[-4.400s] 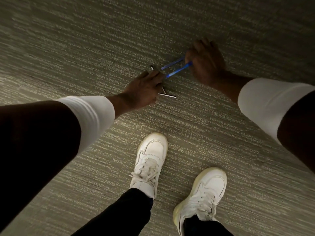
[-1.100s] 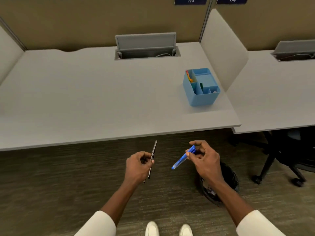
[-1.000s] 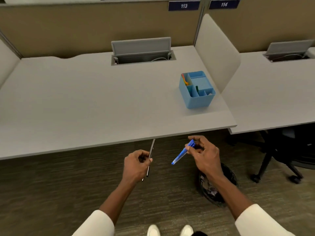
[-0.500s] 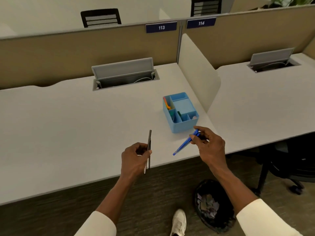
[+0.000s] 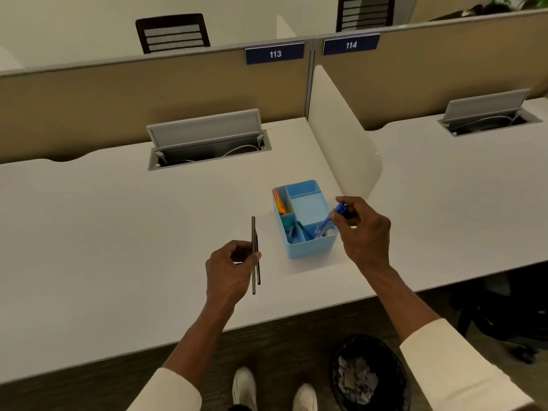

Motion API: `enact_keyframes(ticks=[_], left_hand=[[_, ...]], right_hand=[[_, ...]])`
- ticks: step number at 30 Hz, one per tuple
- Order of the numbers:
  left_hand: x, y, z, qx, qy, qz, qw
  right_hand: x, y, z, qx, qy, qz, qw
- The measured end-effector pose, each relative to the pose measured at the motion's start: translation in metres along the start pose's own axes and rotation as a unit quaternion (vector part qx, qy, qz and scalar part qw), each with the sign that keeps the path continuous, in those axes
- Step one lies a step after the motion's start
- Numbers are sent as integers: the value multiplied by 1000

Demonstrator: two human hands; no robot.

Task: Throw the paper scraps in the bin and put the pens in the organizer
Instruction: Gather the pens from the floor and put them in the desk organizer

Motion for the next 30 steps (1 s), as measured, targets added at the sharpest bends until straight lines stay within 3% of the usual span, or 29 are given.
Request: enact_keyframes(ticks=[7,20,26,30], left_hand=[[-8,-53,-16,17,15,-8,1000],[-48,-178,-58,87,55,-27,994],[-62,-215,-88,109,67,-43,991],[-66,-233,-108,94,70,-72,990]], right_hand=[[4,-13,-34,0,69,51,996],[-23,-9,-91,82,150,-25,985],[-26,7,-95,83,112,-72,988],[-26,18,-92,56,159,-91,982]])
Point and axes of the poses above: each hand's wrist, its own y-axis away from the middle knuckle, its own z-axis out of the back of the hand, x = y × z, the point moved 5 cm from there along -y, towards the middle knuckle, and after that the axes turned 13 degrees about y, right-handed, at the moved point
